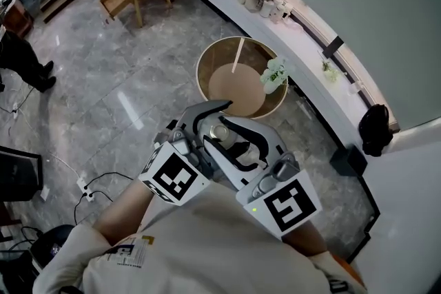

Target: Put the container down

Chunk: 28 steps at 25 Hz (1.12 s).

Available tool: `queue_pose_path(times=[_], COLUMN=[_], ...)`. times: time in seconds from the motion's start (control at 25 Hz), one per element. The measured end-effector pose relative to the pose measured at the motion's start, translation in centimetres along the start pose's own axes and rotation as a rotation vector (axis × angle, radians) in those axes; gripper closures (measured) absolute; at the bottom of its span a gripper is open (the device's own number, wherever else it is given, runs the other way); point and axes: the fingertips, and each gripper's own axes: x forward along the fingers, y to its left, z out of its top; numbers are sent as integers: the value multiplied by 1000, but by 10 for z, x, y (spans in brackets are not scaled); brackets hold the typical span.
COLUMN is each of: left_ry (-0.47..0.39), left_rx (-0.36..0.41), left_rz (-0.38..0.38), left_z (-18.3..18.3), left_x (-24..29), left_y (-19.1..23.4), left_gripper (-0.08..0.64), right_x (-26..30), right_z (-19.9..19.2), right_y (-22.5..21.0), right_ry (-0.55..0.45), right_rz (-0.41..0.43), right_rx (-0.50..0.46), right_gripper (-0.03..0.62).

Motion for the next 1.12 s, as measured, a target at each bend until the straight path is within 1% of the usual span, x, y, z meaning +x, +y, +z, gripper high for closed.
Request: queue_pose_path(times=[0.2,0.4,0.68,0.88,1.0,1.12], left_ry=[1,6,16,18,27,9], left_rx=[-13,-4,-18,-32,-23,-18], left_rz=[-12,-23,-64,-111,-127,-138], left_z=[-6,-12,-27,-38,-45,-48], left_x=[12,27,52,71,82,90], left_y=[23,55,106,154,191,232], left_gripper=[210,210,210,210,210,210], right_x=[17,38,76,113,142,173], right_z=[-3,-4,-11,-14,-14,-7], right_y=[-23,-53,-102,-145,-175,-204], right_ry=[9,5,32,61,76,73], right_rz=[-16,-28,-45,-71,-88,-104], right_rx=[14,20,46,73,80,100], right_gripper=[453,453,453,453,453,453])
